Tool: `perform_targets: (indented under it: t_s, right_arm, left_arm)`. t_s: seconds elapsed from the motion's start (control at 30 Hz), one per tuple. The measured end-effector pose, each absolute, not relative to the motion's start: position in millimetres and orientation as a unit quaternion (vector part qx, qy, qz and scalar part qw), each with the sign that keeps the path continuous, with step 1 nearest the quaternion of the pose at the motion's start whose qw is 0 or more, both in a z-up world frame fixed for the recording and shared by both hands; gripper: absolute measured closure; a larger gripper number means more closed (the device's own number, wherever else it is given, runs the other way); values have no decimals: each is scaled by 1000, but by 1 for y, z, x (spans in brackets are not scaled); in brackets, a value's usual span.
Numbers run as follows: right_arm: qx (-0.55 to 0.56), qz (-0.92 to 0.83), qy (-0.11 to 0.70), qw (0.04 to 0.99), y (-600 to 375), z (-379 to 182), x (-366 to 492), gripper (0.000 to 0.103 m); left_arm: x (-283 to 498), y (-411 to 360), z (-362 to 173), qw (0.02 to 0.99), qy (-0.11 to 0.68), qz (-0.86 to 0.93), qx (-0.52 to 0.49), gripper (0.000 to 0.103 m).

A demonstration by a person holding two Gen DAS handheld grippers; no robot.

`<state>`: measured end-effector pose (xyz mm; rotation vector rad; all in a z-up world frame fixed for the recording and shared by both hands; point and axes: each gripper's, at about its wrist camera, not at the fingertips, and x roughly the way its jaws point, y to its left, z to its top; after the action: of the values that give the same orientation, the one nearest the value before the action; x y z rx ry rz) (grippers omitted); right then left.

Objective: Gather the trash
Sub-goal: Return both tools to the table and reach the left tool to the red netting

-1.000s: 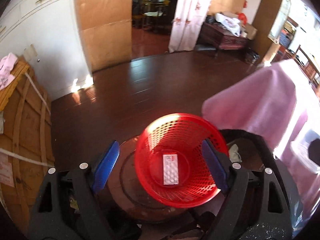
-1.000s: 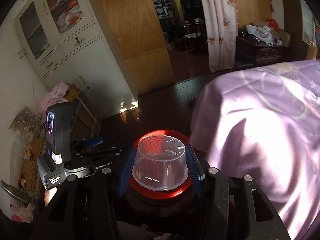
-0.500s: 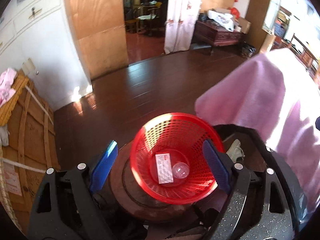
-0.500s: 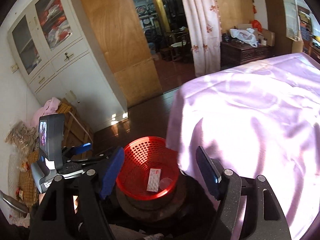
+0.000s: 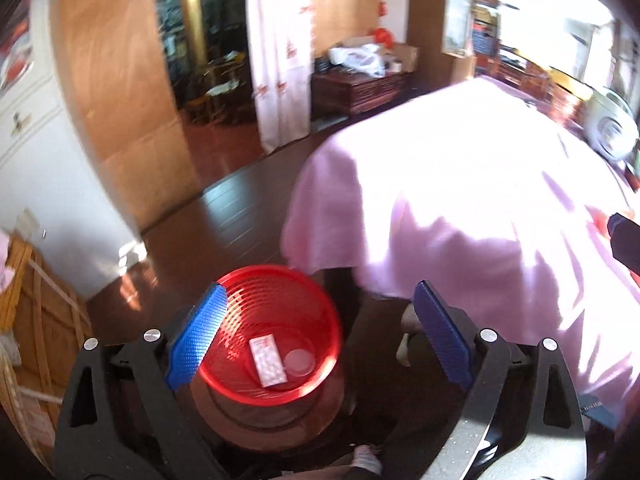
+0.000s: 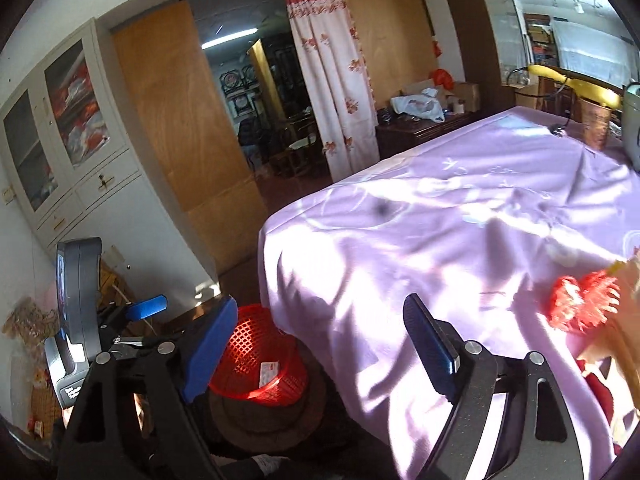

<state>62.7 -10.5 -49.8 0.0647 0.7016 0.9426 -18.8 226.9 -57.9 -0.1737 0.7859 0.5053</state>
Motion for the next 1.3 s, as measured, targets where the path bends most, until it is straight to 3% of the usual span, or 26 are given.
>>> perform_targets:
  t_s: [0.8,1.3]
  right_arm:
    - [188,248,305,900,-236,-82,112,14]
    - [200,164,306,916,-297,-97,133,13]
  left_arm:
    - [93,45,-44,927,368,60,38,10]
    - [164,-13,-63,923,369,-6,111,10]
